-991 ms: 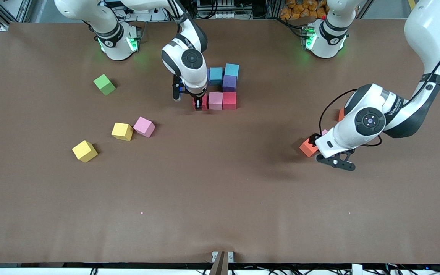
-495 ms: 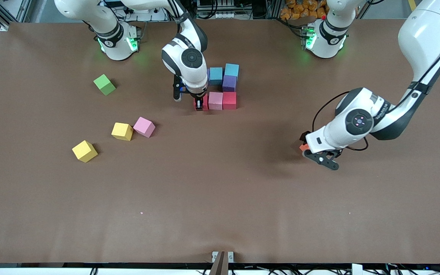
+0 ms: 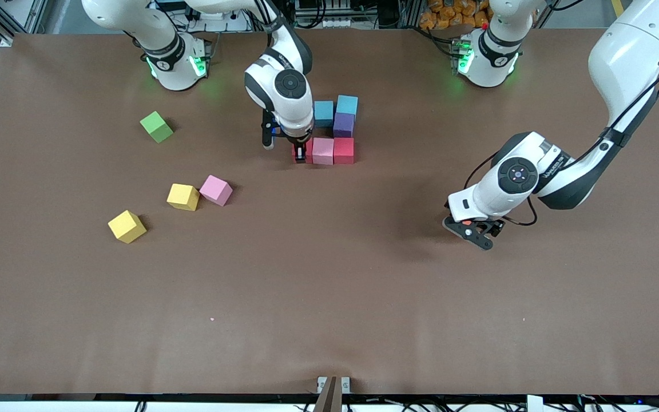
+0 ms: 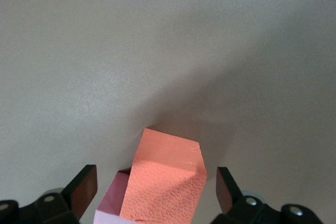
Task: Form number 2 with 11 blocks
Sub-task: 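Grasp the orange cube with the left gripper and lift it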
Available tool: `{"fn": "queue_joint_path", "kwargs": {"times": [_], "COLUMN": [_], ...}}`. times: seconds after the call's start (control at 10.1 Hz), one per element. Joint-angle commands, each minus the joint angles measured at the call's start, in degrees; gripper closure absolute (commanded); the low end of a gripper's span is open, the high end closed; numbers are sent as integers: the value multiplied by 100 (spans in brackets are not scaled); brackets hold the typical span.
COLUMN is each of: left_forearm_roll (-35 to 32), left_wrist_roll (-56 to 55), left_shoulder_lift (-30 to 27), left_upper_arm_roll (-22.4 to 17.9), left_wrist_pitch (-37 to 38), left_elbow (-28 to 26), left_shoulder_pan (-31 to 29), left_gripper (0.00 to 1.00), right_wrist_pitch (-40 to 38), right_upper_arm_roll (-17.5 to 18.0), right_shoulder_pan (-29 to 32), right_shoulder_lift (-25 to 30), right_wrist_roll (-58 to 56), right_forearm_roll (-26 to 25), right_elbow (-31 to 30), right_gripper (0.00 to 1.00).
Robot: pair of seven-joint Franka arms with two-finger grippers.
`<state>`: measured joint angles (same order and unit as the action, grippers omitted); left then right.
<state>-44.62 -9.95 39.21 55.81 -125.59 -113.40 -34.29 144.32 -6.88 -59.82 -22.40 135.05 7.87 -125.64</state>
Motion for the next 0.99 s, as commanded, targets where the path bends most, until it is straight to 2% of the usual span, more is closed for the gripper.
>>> {"fn": "queue_joint_path", "kwargs": {"times": [0.0, 0.2, 0.3, 0.4, 0.89], "left_forearm_roll": [-301, -301, -301, -301, -292], "left_wrist_roll": [63, 150, 247, 309, 274], "left_shoulder_lift": [-10, -10, -10, -10, 51], "left_upper_arm_roll": [-26, -26, -26, -26, -35], "left_wrist_pitch": [-324, -641, -825, -966, -1037], "left_elbow": [-243, -463, -594, -682, -710], "left_shoulder_pan": [-121, -331, -463, -534, -491], "left_gripper": [0, 0, 0, 0, 2], "right_wrist_pitch": [202, 246, 237, 229, 27], "right_upper_arm_roll": [-24, -24, -24, -24, -24], "right_shoulder_pan": [-83, -92, -92, -92, -136], "right_shoulder_lift": [17, 16, 16, 16, 95], "right_wrist_roll": [197, 302, 390, 399, 399], "right_forearm_roll": [66, 66, 66, 66, 66], "right_elbow": [-128, -119, -119, -110, -101], "right_gripper": [51, 49, 29, 0, 0]}}
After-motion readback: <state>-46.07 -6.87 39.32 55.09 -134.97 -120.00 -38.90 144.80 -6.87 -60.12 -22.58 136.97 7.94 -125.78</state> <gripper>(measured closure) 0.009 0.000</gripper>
